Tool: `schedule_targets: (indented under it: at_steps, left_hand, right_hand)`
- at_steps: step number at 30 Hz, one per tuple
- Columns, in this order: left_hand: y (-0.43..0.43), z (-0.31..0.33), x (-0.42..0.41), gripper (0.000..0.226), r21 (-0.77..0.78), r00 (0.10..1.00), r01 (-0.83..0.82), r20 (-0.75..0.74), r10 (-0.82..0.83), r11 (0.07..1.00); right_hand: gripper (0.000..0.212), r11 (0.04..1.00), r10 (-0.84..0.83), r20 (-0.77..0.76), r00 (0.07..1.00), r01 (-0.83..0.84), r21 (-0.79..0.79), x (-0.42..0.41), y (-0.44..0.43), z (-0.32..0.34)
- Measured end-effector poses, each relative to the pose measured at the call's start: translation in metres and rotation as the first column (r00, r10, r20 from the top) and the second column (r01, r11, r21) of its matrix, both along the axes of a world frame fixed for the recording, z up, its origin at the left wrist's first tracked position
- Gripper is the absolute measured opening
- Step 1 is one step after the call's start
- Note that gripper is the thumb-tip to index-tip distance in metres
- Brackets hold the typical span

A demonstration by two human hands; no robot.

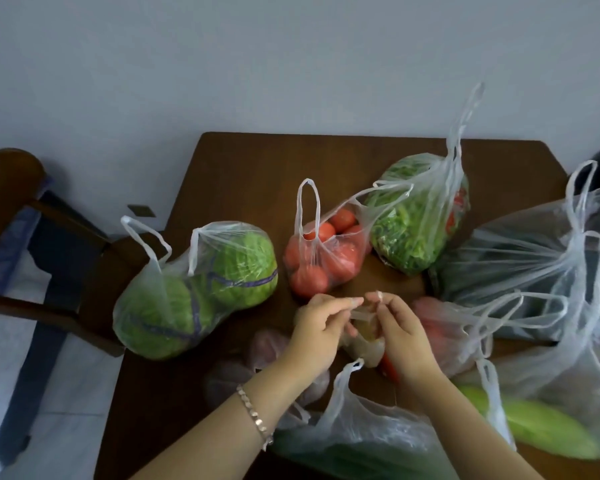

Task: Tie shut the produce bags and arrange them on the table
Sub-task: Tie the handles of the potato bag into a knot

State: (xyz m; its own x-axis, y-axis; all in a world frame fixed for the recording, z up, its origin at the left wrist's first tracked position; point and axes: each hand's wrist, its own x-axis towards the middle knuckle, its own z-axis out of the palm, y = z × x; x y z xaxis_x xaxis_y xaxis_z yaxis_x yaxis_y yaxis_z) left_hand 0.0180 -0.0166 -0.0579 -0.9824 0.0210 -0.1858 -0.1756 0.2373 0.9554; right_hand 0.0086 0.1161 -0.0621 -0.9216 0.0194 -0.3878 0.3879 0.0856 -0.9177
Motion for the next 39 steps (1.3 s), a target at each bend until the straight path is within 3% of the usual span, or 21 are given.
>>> schedule_targets:
  at_steps: [5,7,9,15,17,20,25,28,31,36,39]
  left_hand:
    - [0.01,-0.006,-0.001,0.016,0.245,0.928,-0.149,0.368,0.05,0.958]
    - [0.009,-0.006,0.001,0.026,0.271,0.904,-0.171,0.427,0.041,0.947]
    - [0.01,-0.007,0.001,0.02,0.253,0.876,-0.209,0.478,0.066,0.945]
    - [0.016,-0.005,-0.004,0.021,0.324,0.788,-0.368,0.607,0.107,0.872]
    - [0.018,-0.005,-0.002,0.013,0.32,0.797,-0.35,0.596,0.1,0.88]
    - [0.019,-0.009,-0.001,0.007,0.245,0.83,-0.283,0.547,0.109,0.927]
    - [0.011,-0.009,-0.002,0.004,0.086,0.909,0.002,0.415,-0.037,0.996]
    - [0.005,-0.013,-0.007,0.01,0.019,0.934,0.138,0.329,-0.137,0.99]
    - [0.004,-0.018,-0.004,0.013,-0.056,0.94,0.229,0.271,-0.206,0.972]
    - [0.003,-0.026,0.004,0.019,-0.11,0.937,0.28,0.247,-0.247,0.954]
    - [-0.003,-0.028,0.001,0.011,-0.128,0.979,0.144,0.163,-0.123,0.981]
  right_hand:
    - [0.02,0.992,0.079,0.233,0.969,-0.053,-0.113,-0.002,0.013,-0.015]
    - [0.015,0.996,0.026,0.266,0.964,-0.001,-0.094,0.0,0.019,-0.017]
    - [0.015,0.996,-0.01,0.278,0.961,0.035,-0.085,0.002,0.021,-0.018]
    - [0.018,0.98,0.091,0.225,0.97,-0.048,-0.192,0.008,0.018,-0.019]
    - [0.018,0.973,0.109,0.193,0.975,-0.065,-0.22,0.01,0.021,-0.018]
    - [0.019,0.985,0.122,0.094,0.988,-0.109,-0.132,0.014,0.023,-0.017]
    - [0.019,0.992,0.11,0.006,0.994,-0.111,0.067,0.017,0.021,-0.021]
    - [0.016,0.999,0.022,0.013,1.0,-0.023,0.049,0.014,0.02,-0.024]
    - [0.016,0.989,-0.072,0.073,0.995,0.061,0.133,0.004,0.016,-0.03]
    - [0.006,0.926,0.107,0.016,0.994,-0.106,0.361,0.002,0.006,-0.035]
    - [0.009,0.898,0.282,-0.035,0.959,-0.251,0.36,0.009,0.009,-0.031]
